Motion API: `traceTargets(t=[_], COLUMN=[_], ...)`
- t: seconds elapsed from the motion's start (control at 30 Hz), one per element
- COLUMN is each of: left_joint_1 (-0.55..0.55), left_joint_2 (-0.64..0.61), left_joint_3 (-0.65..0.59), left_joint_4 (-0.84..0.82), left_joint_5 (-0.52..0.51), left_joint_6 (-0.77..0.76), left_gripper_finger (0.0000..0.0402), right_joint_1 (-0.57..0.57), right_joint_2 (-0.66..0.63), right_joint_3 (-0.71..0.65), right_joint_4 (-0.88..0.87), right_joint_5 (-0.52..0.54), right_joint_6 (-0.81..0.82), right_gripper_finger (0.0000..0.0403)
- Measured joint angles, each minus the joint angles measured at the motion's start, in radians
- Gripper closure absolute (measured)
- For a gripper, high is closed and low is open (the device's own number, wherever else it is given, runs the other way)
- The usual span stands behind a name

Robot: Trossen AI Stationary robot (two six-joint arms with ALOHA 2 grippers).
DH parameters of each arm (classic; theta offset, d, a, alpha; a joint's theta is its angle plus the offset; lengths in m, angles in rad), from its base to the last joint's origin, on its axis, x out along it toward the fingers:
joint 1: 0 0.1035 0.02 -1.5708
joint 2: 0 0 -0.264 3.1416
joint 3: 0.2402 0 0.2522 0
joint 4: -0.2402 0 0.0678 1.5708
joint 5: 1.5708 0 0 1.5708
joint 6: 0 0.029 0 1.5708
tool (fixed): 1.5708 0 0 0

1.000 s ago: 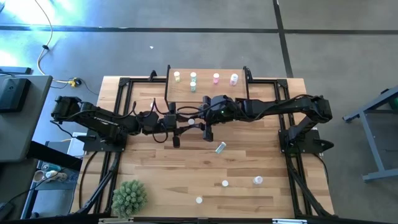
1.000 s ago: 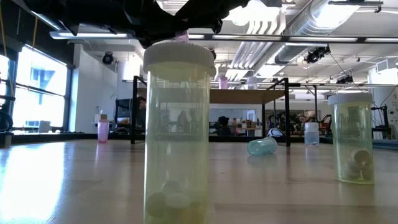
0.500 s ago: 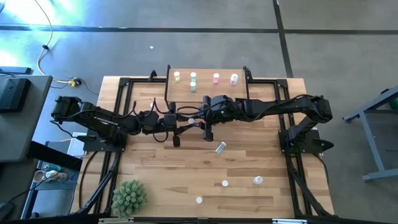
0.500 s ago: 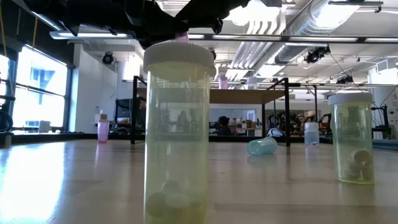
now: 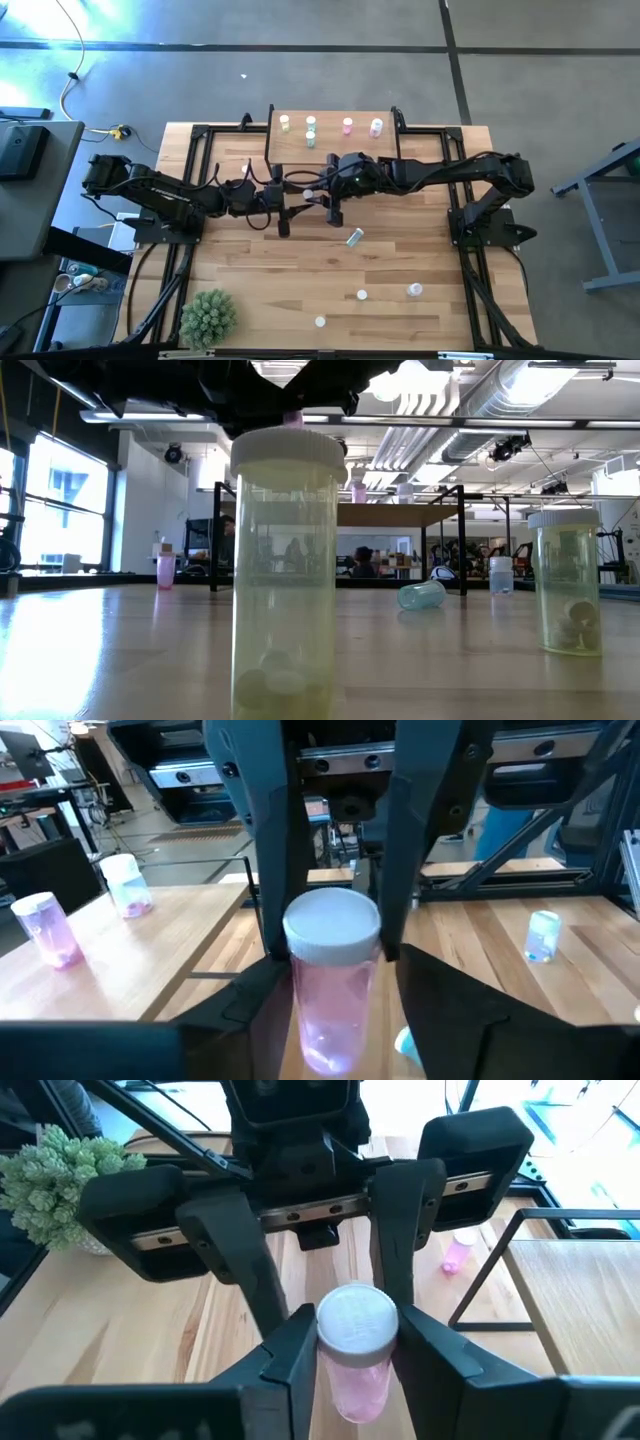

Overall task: Pick and place medicine bottles onto shelf by color
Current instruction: Put the bottom pink pill bottle and align it with the other pink bottle on the shelf

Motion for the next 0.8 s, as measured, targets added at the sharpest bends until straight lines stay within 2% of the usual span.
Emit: traceTargets(t=[0.3, 0.8], left_joint_1=[0.001, 0.001], left_joint_2=[-0.009, -0.039], left_joint_3=[0.002, 0.001], left_joint_4=[0.001, -0.001], left_joint_5=[-0.112, -0.122], left_joint_6=[0.001, 0.018], left_gripper_finger=[0.0172, 0.0167], right_joint_1=[-0.042, -0.153], right_joint_2=[-0.045, -0.235], right_joint_3=[-0.002, -0.002], right_joint_4=[-0.040, -0.115], right_joint_5=[-0.001, 0.001], right_joint_6=[0.002, -0.035], right_gripper_finger=[0.0299, 0.0299])
